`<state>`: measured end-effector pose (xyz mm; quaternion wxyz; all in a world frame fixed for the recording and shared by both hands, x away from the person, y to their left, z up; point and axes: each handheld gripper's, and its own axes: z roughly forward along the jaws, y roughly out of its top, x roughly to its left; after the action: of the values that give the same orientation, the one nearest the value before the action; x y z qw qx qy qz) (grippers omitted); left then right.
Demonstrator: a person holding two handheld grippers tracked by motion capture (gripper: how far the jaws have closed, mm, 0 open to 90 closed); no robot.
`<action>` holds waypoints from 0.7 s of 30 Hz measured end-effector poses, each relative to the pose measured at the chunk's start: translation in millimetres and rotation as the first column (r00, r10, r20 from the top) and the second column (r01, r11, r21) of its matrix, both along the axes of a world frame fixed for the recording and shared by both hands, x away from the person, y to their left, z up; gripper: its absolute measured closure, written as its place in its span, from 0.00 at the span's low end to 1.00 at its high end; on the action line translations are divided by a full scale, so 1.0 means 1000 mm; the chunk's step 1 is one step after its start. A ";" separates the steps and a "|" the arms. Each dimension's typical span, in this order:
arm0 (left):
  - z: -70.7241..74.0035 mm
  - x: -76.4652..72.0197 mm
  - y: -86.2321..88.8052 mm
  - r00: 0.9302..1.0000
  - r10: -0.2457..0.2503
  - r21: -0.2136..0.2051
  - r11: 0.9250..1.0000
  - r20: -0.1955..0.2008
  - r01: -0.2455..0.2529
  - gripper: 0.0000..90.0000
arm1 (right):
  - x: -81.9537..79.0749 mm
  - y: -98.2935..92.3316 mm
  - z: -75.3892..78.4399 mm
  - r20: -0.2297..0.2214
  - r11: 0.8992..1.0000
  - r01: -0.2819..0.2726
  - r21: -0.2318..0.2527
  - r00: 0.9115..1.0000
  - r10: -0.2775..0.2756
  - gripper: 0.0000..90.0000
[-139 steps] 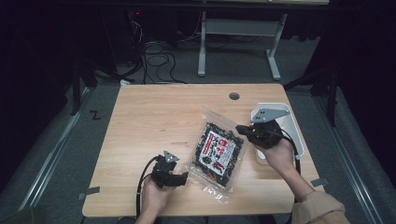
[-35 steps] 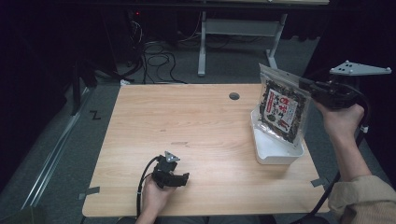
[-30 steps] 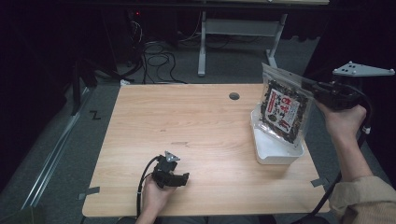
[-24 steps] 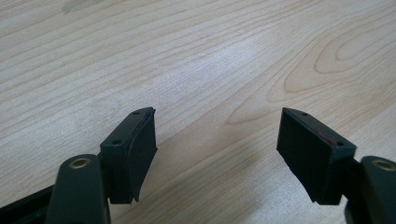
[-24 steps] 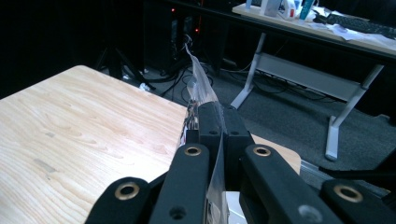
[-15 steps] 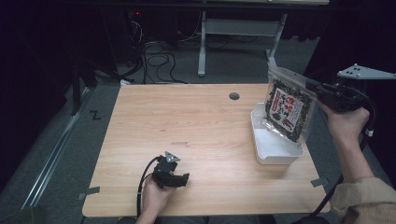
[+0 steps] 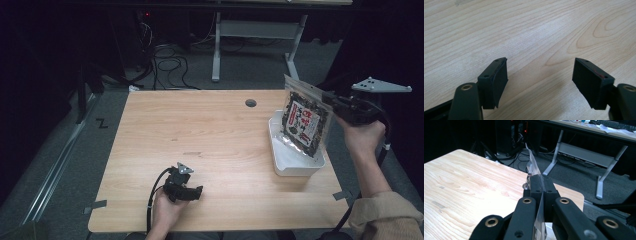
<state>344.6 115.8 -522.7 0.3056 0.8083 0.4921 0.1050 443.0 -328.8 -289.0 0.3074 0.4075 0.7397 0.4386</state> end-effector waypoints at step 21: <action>-0.001 -0.001 -0.002 1.000 -0.005 0.000 1.000 -0.006 0.005 0.32 | -0.007 -0.027 -0.034 -0.069 1.000 0.011 -0.019 0.998 -0.013 0.95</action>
<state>343.2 113.5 -523.9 0.3043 0.8099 0.4910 0.1022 436.5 -356.2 -323.1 0.2879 0.4241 0.7515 0.4154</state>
